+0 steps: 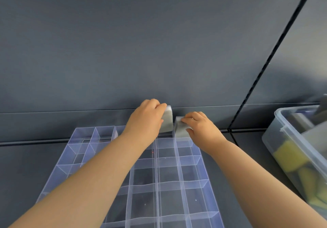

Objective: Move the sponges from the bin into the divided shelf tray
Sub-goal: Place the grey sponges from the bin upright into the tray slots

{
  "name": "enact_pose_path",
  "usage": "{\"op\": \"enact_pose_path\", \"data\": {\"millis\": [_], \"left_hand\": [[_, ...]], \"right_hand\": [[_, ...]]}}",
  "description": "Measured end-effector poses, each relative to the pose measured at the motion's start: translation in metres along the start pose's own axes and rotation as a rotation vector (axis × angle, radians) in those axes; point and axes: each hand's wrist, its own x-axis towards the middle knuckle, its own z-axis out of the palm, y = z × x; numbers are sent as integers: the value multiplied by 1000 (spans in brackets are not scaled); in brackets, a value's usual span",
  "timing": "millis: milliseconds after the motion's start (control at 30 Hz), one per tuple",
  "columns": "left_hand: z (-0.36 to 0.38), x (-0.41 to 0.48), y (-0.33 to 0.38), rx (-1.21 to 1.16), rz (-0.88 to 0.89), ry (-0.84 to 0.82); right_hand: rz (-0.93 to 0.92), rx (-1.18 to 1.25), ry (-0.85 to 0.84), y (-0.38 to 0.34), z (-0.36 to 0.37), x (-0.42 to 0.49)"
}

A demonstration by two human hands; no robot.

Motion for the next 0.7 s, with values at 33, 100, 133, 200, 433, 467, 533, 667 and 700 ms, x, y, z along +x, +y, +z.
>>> {"op": "enact_pose_path", "data": {"millis": [33, 100, 133, 200, 433, 467, 533, 667, 700], "left_hand": [[4, 1, -1, 20, 16, 10], [10, 3, 0, 34, 35, -8], [12, 3, 1, 36, 41, -21], [16, 4, 1, 43, 47, -40], [33, 5, 3, 100, -76, -182], [35, 5, 3, 102, -86, -192], [43, 3, 1, 87, -90, -205], [58, -3, -6, 75, -24, -136], [62, -2, -8, 68, -24, -138]], "right_hand": [[0, 9, -4, 0, 0, 0], [2, 23, -6, 1, 1, 1], [4, 30, -4, 0, 1, 1], [13, 43, 5, 0, 1, 2], [17, 38, -11, -2, 1, 3], [19, 32, -18, -2, 1, 3], [22, 29, -22, -3, 1, 4], [28, 40, -19, -5, 1, 3], [30, 37, -25, -5, 0, 2]]}}
